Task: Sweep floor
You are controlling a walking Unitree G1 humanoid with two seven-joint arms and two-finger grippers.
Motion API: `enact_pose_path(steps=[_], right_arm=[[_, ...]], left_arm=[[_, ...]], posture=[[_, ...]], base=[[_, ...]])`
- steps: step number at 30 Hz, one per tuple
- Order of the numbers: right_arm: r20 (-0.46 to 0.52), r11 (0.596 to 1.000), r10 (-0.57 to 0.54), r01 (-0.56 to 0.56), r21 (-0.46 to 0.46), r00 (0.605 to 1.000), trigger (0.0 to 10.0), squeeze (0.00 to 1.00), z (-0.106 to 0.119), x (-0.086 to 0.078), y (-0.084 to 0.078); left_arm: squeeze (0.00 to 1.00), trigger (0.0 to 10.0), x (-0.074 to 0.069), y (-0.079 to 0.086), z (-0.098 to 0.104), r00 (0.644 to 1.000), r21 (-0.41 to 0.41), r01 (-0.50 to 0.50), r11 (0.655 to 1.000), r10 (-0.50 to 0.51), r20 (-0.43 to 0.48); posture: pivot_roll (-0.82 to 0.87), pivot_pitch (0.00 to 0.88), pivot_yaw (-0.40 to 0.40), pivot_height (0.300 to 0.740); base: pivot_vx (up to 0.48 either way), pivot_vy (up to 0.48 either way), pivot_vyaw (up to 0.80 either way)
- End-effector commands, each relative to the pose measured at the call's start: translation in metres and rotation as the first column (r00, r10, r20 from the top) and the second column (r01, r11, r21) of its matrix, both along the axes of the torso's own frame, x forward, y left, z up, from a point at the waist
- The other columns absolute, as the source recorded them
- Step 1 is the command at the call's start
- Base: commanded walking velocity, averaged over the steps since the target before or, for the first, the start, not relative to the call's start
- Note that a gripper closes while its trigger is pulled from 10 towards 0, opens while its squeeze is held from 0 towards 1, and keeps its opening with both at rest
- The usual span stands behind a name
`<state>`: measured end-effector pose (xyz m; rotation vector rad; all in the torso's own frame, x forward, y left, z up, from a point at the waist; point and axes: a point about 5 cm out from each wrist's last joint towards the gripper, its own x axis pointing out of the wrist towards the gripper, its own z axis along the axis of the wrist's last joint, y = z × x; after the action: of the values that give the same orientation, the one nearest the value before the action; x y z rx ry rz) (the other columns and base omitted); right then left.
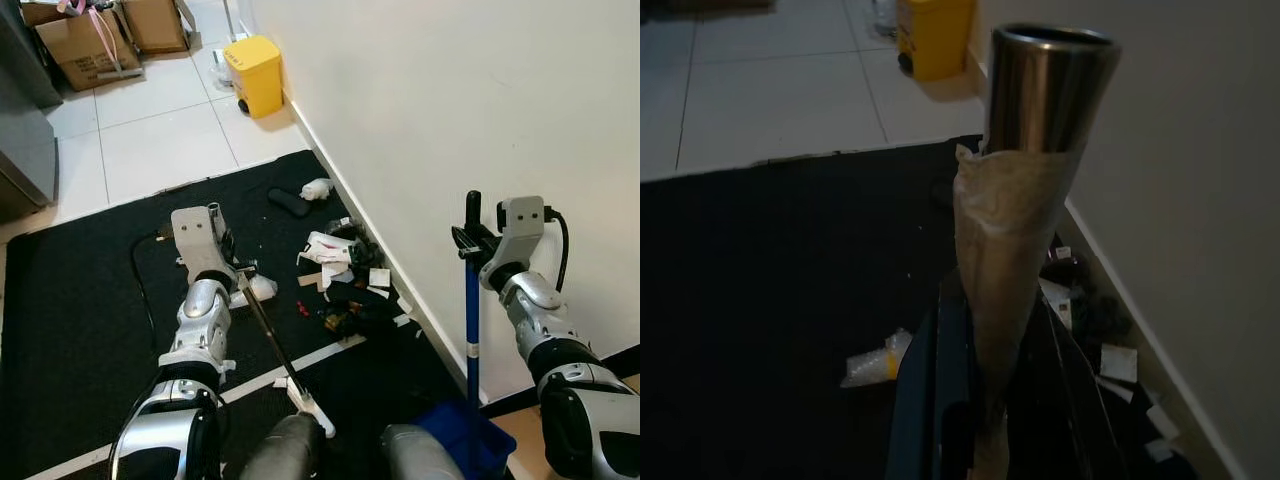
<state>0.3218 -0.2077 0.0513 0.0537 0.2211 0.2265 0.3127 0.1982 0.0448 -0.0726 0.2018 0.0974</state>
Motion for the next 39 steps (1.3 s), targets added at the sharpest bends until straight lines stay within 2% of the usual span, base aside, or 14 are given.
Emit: enact_pose_path(steps=[1, 3, 7, 17, 26, 32, 37, 39], right_arm=[[-0.019, 0.994, -0.04, 0.042, 0.101, 0.999, 10.0, 0.0, -0.006, -0.002, 0.006], [-0.033, 0.993, -0.06, 0.063, 0.103, 0.998, 10.0, 0.0, -0.009, -0.005, 0.004], [-0.04, 0.993, -0.063, 0.067, 0.101, 0.997, 10.0, 0.0, -0.012, -0.007, 0.002], [-0.036, 0.994, -0.025, 0.028, 0.101, 0.999, 10.0, 0.0, -0.013, -0.009, 0.003], [-0.061, 0.99, -0.048, 0.055, 0.127, 0.997, 10.0, 0.0, -0.025, -0.02, 0.008], [-0.062, 0.99, -0.049, 0.056, 0.13, 0.997, 10.0, 0.0, -0.027, -0.022, 0.007], [-0.063, 0.989, -0.054, 0.062, 0.132, 0.997, 10.0, 0.0, -0.027, -0.023, 0.006], [-0.06, 0.988, -0.063, 0.07, 0.134, 0.996, 10.0, 0.0, -0.027, -0.024, 0.003]], left_arm=[[0.0, 10.0, -0.006, -0.001, -0.01, 0.998, 0.028, 0.029, 0.999, -0.027, -0.058], [0.0, 10.0, -0.009, 0.003, -0.014, 0.995, 0.082, 0.055, 0.995, -0.048, -0.09], [0.0, 10.0, -0.014, 0.008, -0.018, 0.992, 0.134, 0.069, 0.989, -0.054, -0.11], [0.0, 10.0, -0.014, 0.013, -0.013, 0.998, 0.08, -0.01, 0.997, 0.016, -0.066], [0.0, 10.0, -0.02, 0.015, -0.017, 0.998, 0.081, -0.005, 0.997, 0.01, -0.065], [0.0, 10.0, -0.021, 0.013, -0.018, 0.998, 0.08, 0.004, 0.997, 0.001, -0.069], [0.0, 10.0, -0.02, 0.01, -0.016, 0.998, 0.066, 0.025, 0.998, -0.021, -0.061], [0.0, 10.0, -0.016, 0.01, -0.015, 0.996, 0.047, 0.029, 0.998, -0.025, -0.084]], posture=[[0.01, 0.051, 0.033, 0.74], [0.01, 0.061, 0.028, 0.74], [0.02, 0.057, 0.024, 0.74], [0.02, 0.053, 0.009, 0.74], [0.03, 0.061, 0.014, 0.74], [0.03, 0.067, 0.017, 0.74], [0.03, 0.069, 0.018, 0.74], [0.03, 0.072, 0.02, 0.74]], base=[[0.0, 0.0, 0.0], [0.0, 0.0, 0.0], [0.0, 0.0, 0.0], [0.0, 0.03, 0.0], [0.0, 0.41, 0.0], [0.0, 0.472, 0.0], [0.0, 0.105, 0.0], [0.0, -0.48, 0.0]])
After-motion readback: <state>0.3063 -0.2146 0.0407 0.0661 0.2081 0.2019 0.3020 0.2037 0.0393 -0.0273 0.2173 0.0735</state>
